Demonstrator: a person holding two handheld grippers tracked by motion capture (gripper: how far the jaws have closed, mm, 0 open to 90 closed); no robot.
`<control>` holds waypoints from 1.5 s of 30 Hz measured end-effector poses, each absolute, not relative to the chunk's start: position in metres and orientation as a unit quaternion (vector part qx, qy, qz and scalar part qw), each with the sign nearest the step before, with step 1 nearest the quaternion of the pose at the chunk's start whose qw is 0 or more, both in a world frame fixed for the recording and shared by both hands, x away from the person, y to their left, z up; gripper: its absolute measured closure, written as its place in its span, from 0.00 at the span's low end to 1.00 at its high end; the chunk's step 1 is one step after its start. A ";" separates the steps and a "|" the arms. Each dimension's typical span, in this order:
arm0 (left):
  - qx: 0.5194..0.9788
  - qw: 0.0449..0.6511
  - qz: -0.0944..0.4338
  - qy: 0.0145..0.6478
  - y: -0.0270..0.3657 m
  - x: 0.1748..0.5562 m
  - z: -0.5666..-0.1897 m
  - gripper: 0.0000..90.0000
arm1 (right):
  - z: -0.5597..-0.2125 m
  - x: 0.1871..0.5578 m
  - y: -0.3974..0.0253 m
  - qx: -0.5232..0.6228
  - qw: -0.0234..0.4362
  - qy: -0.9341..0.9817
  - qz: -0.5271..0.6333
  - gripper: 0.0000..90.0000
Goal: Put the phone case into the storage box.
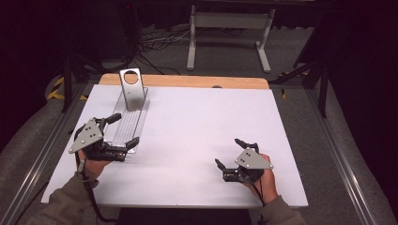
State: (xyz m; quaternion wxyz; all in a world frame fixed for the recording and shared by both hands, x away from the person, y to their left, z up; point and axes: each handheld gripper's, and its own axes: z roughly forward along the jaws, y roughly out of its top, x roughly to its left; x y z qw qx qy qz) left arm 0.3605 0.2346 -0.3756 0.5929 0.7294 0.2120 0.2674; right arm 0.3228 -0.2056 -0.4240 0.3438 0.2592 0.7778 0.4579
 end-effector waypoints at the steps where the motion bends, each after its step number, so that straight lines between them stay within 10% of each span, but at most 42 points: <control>1: 0.730 0.593 0.267 0.211 0.234 0.360 -0.376 0.04 | -0.424 0.323 -0.205 0.259 0.343 0.778 0.458 0.10; 45: 0.764 0.571 0.232 0.191 0.204 0.340 -0.407 0.04 | -0.428 0.310 -0.202 0.240 0.334 0.793 0.450 0.11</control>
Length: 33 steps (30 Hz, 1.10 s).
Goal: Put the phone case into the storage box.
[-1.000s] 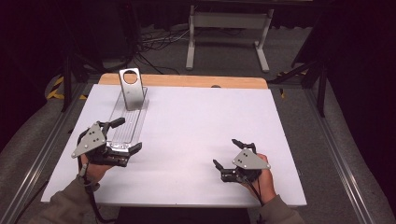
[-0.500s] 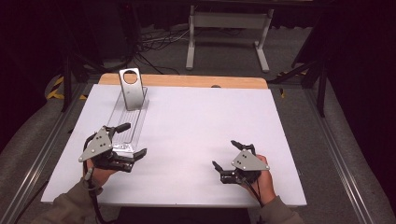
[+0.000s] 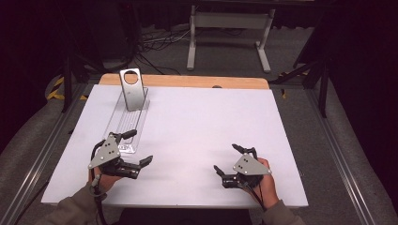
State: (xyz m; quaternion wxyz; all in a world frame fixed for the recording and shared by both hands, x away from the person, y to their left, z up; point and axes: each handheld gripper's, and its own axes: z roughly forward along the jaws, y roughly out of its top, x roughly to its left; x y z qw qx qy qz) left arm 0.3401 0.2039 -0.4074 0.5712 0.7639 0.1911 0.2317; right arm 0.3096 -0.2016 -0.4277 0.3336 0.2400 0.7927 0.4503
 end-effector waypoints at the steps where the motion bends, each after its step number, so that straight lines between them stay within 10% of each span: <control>1: 0.764 0.570 0.232 0.193 0.204 0.340 -0.409 0.04 | -0.428 0.309 -0.201 0.240 0.333 0.793 0.450 0.11; 33: 0.789 0.544 0.211 0.191 0.194 0.324 -0.438 0.05 | -0.434 0.303 -0.194 0.211 0.337 0.803 0.445 0.13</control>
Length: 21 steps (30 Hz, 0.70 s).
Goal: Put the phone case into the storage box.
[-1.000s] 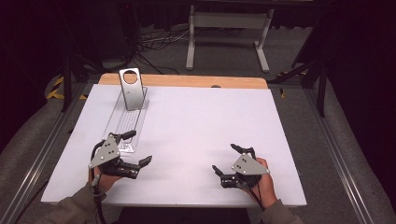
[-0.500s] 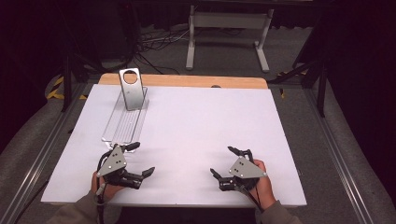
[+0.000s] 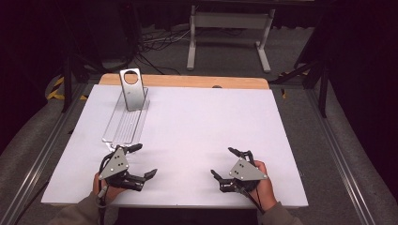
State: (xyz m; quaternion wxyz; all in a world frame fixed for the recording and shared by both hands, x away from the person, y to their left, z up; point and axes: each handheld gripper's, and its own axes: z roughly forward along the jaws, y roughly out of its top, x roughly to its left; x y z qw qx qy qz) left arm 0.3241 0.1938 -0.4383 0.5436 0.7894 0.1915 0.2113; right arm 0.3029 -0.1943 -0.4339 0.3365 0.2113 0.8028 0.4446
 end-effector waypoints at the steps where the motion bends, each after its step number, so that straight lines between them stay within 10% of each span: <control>1: 0.789 0.544 0.211 0.191 0.194 0.324 -0.438 0.05 | -0.434 0.303 -0.194 0.211 0.337 0.803 0.445 0.13; 21: 0.795 0.542 0.202 0.181 0.191 0.329 -0.439 0.06 | -0.438 0.305 -0.195 0.217 0.339 0.802 0.441 0.13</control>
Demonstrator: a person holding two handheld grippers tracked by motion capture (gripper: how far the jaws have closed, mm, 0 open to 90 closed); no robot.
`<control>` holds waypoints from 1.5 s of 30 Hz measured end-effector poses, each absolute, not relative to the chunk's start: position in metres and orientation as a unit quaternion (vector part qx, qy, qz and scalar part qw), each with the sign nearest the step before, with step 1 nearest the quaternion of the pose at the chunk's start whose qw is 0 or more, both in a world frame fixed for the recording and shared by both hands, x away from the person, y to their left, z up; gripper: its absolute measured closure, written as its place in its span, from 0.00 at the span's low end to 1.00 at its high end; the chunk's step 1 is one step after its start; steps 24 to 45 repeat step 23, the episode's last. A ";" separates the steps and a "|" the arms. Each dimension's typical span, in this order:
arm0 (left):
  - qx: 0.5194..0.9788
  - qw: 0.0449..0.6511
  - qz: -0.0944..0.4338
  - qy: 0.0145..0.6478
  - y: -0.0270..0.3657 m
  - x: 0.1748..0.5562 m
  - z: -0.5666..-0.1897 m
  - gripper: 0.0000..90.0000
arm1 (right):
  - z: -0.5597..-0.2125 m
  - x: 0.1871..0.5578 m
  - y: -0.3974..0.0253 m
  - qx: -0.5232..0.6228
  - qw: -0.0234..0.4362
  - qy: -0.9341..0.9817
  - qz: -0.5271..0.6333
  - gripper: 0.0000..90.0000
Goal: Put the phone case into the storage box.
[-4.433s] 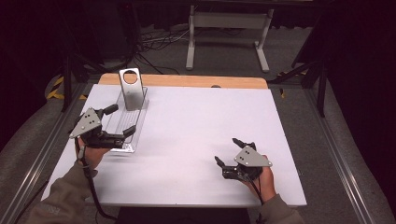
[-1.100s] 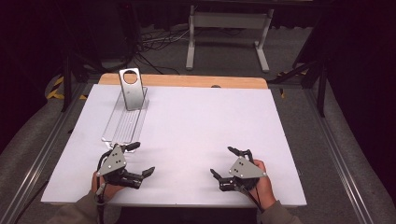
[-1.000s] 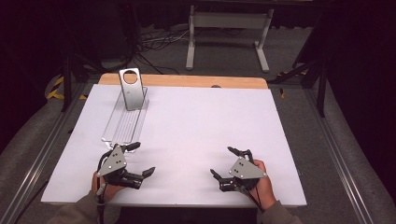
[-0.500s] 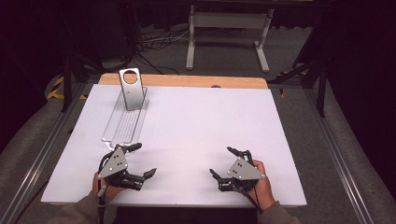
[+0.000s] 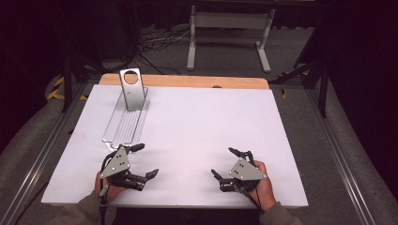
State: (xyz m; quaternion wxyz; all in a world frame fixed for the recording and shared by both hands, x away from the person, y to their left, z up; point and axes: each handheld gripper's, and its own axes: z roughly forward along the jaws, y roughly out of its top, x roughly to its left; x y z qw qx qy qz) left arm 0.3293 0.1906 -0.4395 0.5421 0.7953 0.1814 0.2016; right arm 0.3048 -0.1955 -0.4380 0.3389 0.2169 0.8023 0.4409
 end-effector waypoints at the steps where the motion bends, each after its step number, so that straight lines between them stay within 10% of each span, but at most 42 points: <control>1: 0.795 0.542 0.202 0.181 0.191 0.329 -0.439 0.06 | -0.438 0.305 -0.195 0.217 0.339 0.802 0.441 0.13; 45: 0.799 0.537 0.201 0.179 0.189 0.333 -0.441 0.06 | -0.440 0.307 -0.198 0.219 0.337 0.802 0.441 0.15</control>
